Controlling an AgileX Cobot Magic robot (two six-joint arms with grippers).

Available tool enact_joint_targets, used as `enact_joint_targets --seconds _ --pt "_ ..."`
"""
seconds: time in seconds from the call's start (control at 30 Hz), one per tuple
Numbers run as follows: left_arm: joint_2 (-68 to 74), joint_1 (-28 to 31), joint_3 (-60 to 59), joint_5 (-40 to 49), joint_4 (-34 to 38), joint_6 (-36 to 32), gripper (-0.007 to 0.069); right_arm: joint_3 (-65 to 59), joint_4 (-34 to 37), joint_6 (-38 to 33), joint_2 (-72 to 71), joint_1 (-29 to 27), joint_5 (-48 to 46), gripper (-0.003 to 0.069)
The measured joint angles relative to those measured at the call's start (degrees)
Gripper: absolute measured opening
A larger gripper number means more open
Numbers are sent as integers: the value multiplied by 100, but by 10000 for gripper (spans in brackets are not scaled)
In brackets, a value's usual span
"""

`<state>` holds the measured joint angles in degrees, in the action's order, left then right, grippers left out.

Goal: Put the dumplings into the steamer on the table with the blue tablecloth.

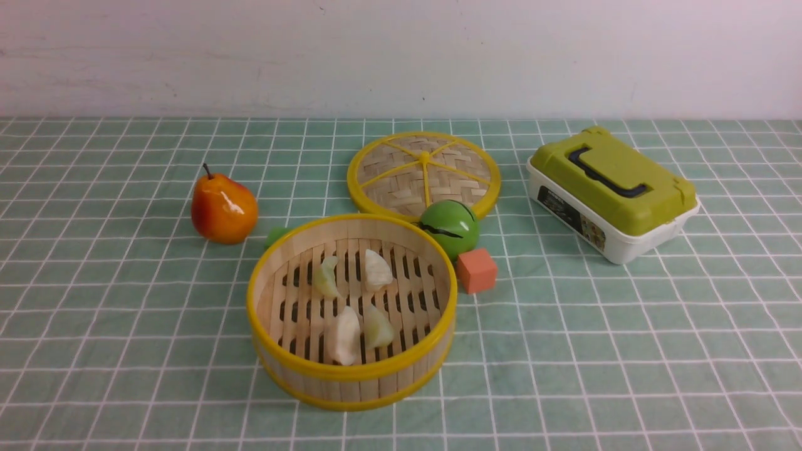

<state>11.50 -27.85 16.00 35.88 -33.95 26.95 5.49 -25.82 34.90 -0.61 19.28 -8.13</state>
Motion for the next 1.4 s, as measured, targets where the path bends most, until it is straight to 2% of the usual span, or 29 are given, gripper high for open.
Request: enact_joint_targets --seconds 0.03,0.07,0.1,0.17,0.27,0.47,0.6,1.4 --pt "0 0 0 0 0 0 158 -35 646 -779 0 -237 0 -2" --pt "0 0 0 0 0 0 159 -80 992 -1239 0 -412 7 -2" --pt "0 0 0 0 0 0 161 -189 1699 -2210 0 -649 45 -2" --pt "0 0 0 0 0 0 163 -434 2369 -3041 0 -952 127 -2" --pt "0 0 0 9 0 0 165 -687 3098 -3652 0 -1323 30 -2" --pt "0 0 0 8 0 0 174 -701 3161 -3774 0 -1764 -737 -2" --pt "0 0 0 8 0 0 180 -681 3161 -3781 0 -1821 -1244 -2" --pt "0 0 -8 8 0 0 195 -656 3118 -3783 0 -1821 -1342 20"
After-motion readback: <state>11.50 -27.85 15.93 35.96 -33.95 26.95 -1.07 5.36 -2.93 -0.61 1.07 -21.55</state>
